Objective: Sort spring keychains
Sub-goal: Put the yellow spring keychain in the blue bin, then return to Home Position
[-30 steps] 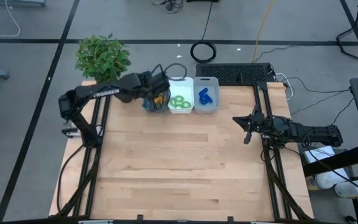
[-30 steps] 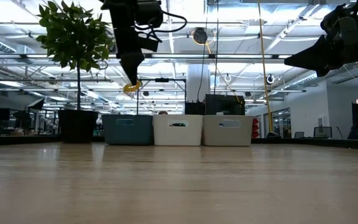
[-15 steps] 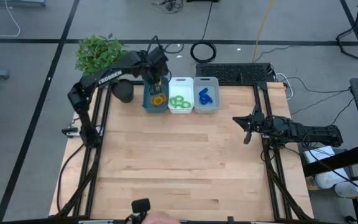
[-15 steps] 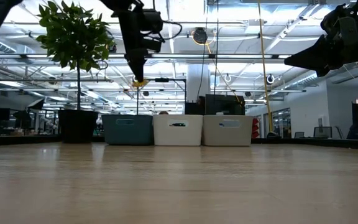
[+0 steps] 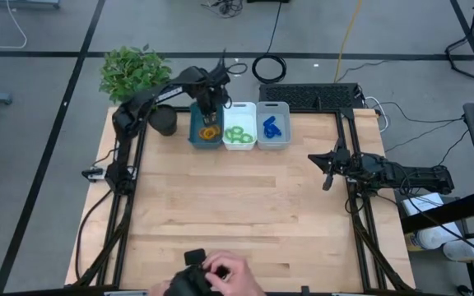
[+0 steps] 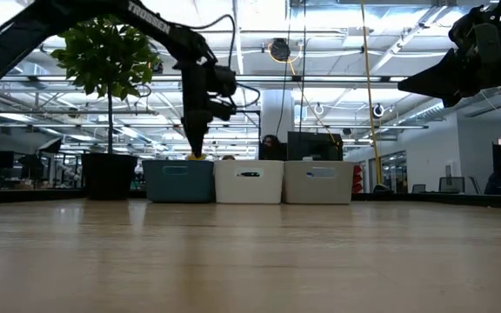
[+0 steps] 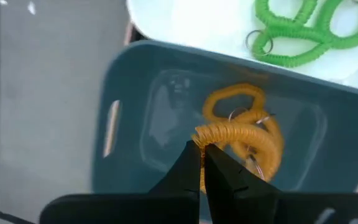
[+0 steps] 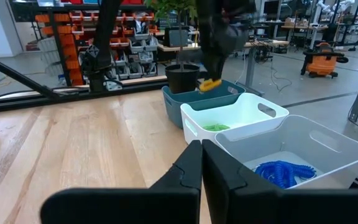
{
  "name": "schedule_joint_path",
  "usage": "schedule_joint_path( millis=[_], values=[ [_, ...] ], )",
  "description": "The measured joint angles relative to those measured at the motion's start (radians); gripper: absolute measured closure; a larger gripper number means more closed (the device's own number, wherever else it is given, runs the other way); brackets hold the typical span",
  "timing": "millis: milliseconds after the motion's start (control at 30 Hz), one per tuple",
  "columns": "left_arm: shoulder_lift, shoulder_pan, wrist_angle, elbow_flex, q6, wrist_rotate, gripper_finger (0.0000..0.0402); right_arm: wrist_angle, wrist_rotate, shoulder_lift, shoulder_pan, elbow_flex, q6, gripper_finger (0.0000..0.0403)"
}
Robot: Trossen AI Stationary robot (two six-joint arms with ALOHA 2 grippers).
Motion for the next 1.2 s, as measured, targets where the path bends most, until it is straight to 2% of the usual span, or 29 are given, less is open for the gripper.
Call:
schedule_joint_path(
  millis=[167, 267, 467, 700, 900, 1100, 1200],
  values=[
    [0.055, -0.005, -0.008, 0.0, -0.036, 0.014, 0.0395, 0.0, 0.0, 0.0, 0.0, 0.0, 0.0, 0.0403],
    [0.062, -0.009, -0.015, 0.0, -0.109, -0.025, 0.0367, 0.0, 0.0, 0.0, 0.0, 0.0, 0.0, 0.0403],
    [0.027, -0.027, -0.03, 0.0, -0.224, -0.186, 0.0267, 0.0, 0.0, 0.0, 0.0, 0.0, 0.0, 0.0403],
    [-0.049, -0.08, -0.058, 0.0, -0.301, -0.246, 0.0143, 0.0, 0.0, 0.0, 0.0, 0.0, 0.0, 0.0403],
    [-0.124, -0.139, -0.06, 0.0, -0.418, -0.396, 0.0063, 0.0, 0.0, 0.0, 0.0, 0.0, 0.0, 0.0403],
    [-0.188, -0.224, -0.054, -0.003, -0.517, -0.414, 0.0028, 0.0, 0.0, 0.0, 0.0, 0.0, 0.0, 0.0403],
    [-0.245, -0.28, -0.02, -0.061, -0.527, -0.443, 0.0024, 0.0, 0.0, 0.0, 0.0, 0.0, 0.0, 0.0403]
  ],
)
